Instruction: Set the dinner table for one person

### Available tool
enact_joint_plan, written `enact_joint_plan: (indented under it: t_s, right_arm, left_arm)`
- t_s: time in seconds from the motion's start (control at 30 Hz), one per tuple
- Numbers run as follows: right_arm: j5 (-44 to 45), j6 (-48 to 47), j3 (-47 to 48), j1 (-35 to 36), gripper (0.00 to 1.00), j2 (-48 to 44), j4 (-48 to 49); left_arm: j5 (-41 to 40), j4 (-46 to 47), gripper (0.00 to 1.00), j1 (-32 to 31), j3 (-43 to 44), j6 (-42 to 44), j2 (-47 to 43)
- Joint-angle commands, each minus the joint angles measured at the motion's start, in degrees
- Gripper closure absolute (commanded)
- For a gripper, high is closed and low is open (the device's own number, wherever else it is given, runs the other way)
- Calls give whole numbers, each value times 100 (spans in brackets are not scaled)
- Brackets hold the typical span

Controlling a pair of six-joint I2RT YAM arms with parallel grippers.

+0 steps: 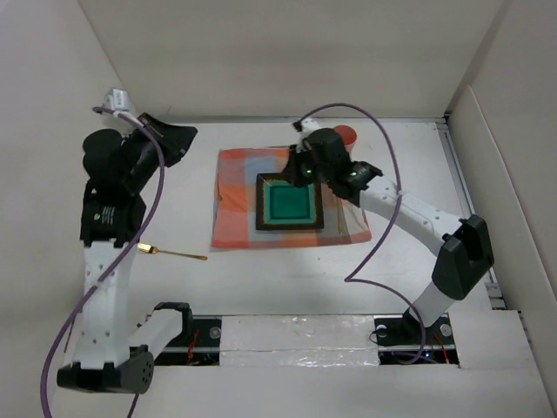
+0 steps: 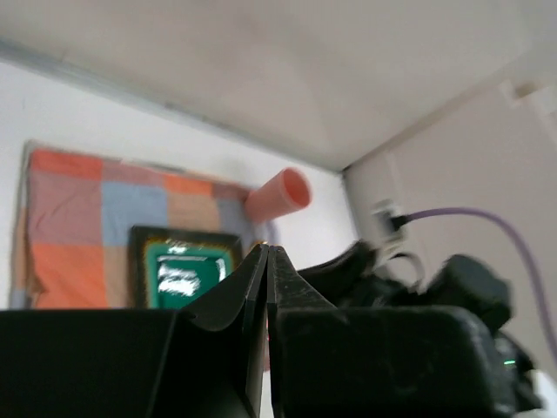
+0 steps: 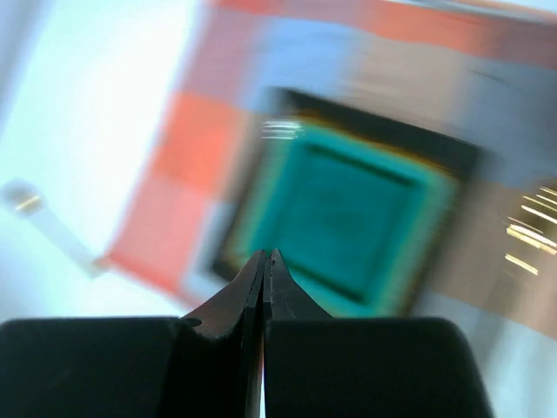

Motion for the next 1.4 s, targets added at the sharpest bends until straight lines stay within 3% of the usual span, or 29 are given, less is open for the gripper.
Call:
enact_joint_plan:
  t_s: [0.0, 0.07, 0.1, 0.2, 0.3, 0.43, 0.47, 0.5, 0.57, 0.67, 0.83, 0.93, 1.1, 1.17, 1.23, 1.27, 1.33, 1.37]
  right_arm:
    - [-887, -335, 611, 1059, 100, 570, 491]
    - [-958, -571, 953, 1475, 100, 958, 483]
    - [-854, -703, 1599, 2103, 100, 1673, 482]
    - [-818, -836, 2199, 2337, 100, 2117, 536]
    - [-477, -1064, 2991, 2698, 100, 3172, 273]
    - [-106, -1293, 5073, 3006, 98, 4710, -816]
    - [-88, -1293, 5834, 3085, 95, 5217, -923]
    - [16, -1276, 6137, 3085, 83, 5422, -1002]
    - [79, -1241, 6560, 3156, 74, 5792, -916]
    - [88, -1188, 6580, 3208, 47, 5934, -687]
    - [-62, -1574, 7089, 3366, 36, 6584, -993]
    - [123, -1952, 6888, 3507, 32, 6576, -889]
    - [183, -2120, 6799, 3507, 37, 6619, -879]
    - [463, -2120, 6783, 3560, 49, 6690, -1029]
    - [684, -2137, 6511, 3560, 53, 6638, -968]
    - [824, -2128, 6170, 3560, 63, 6550, -924]
    - [1115, -2102, 5808, 3560, 68, 6453, -775]
    - [1177, -2050, 5511, 3560, 79, 6409, -731]
  left_arm:
    - [-386, -81, 100, -11, 564, -638, -823]
    - [-938, -965, 100, -11, 1222, -525, -1060]
    - [-1359, -1771, 98, -11, 2216, -341, -1149]
    - [-1670, -2437, 93, -11, 2620, -209, -1220]
    - [-1847, -3053, 87, -11, 3148, -76, -1255]
    - [-1689, -3291, 83, -11, 3141, 3, -1334]
    - [-1602, -3282, 82, -11, 3097, 21, -1387]
    - [-1583, -3265, 81, -11, 3062, 47, -1404]
    - [-1478, -3308, 80, -11, 3061, 144, -1405]
    - [-1408, -3370, 79, -11, 3026, 266, -1387]
    - [-1381, -3221, 78, -11, 2685, 390, -1519]
    - [-1390, -3142, 78, -11, 2456, 443, -1589]
    - [-1311, -3080, 78, -11, 2314, 460, -1633]
    - [-1302, -3115, 78, -11, 2410, 495, -1616]
    - [-1328, -3124, 78, -11, 2524, 530, -1616]
    - [-1346, -3141, 78, -11, 2543, 539, -1624]
    - [-1372, -3142, 78, -11, 2543, 548, -1642]
    - [-1364, -3159, 78, -11, 2517, 548, -1659]
